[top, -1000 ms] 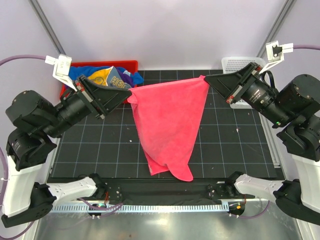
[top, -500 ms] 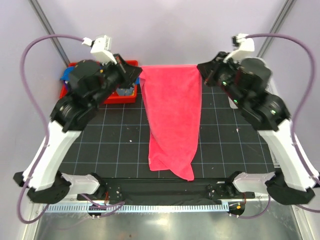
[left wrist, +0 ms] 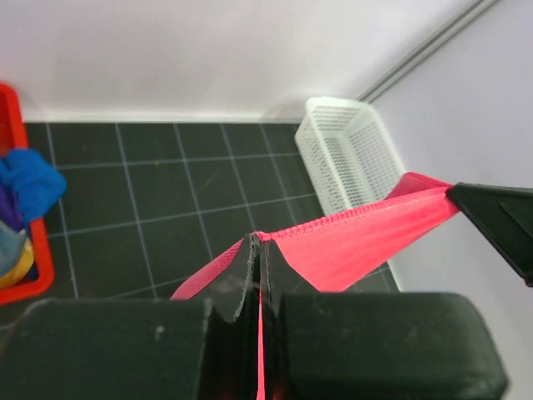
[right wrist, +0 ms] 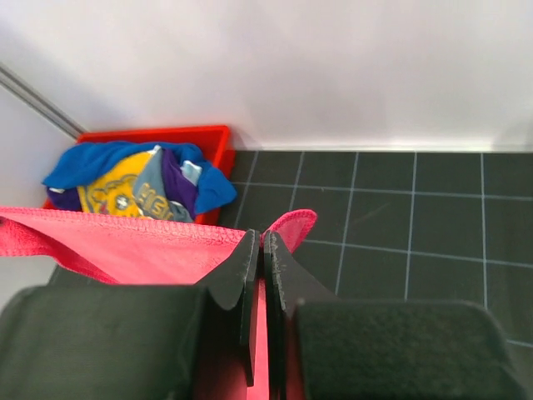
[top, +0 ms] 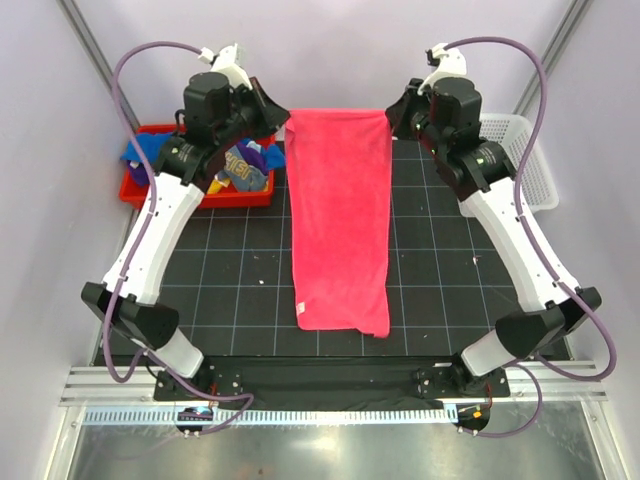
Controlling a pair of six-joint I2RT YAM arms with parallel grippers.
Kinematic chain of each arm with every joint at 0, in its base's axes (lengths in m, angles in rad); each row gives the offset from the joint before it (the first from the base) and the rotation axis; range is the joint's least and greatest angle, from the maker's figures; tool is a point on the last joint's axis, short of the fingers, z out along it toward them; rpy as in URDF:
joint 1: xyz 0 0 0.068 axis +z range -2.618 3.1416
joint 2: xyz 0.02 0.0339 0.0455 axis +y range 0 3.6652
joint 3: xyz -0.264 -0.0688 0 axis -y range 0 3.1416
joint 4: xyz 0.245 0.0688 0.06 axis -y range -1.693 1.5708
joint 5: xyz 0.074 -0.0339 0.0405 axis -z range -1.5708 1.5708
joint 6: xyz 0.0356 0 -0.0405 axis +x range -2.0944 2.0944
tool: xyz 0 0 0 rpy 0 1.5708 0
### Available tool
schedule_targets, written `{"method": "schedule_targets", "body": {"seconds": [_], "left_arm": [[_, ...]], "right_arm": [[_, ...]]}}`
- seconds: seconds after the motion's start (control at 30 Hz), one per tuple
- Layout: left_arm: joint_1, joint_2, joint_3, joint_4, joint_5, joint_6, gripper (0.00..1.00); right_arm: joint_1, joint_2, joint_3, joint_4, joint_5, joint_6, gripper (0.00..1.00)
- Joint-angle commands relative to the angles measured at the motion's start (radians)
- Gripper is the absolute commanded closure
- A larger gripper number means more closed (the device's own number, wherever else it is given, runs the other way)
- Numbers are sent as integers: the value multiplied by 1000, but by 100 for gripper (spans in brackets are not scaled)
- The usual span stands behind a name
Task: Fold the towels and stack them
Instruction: Flatten out the crumpled towel
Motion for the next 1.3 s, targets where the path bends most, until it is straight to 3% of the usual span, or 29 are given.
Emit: {"method": "schedule_targets", "body": {"seconds": [0.0, 0.5, 0.73, 0.97, 1.1, 1.17, 1.27], "left_arm": [[18, -75, 63, 60, 94, 25, 100], [18, -470, -81, 109, 365, -70, 100], [18, -529, -14, 112, 378, -115, 100], [20, -498, 20, 111, 329, -138, 100], [16, -491, -140, 163, 358, -178, 100], [4, -506, -305, 226, 385, -204, 100], [-78, -507, -469, 313, 344, -176, 87]], "right_arm": [[-8, -65, 85, 75, -59, -12, 99], [-8, -401, 12, 50, -296, 117, 99], [-9, -495, 41, 44, -333, 162, 99], [-8, -466, 107, 7, -323, 151, 99], [-8, -453, 46, 19, -322, 142, 99], [-8, -461, -3, 41, -313, 136, 99], [-8, -450, -10, 32, -306, 123, 99]]}}
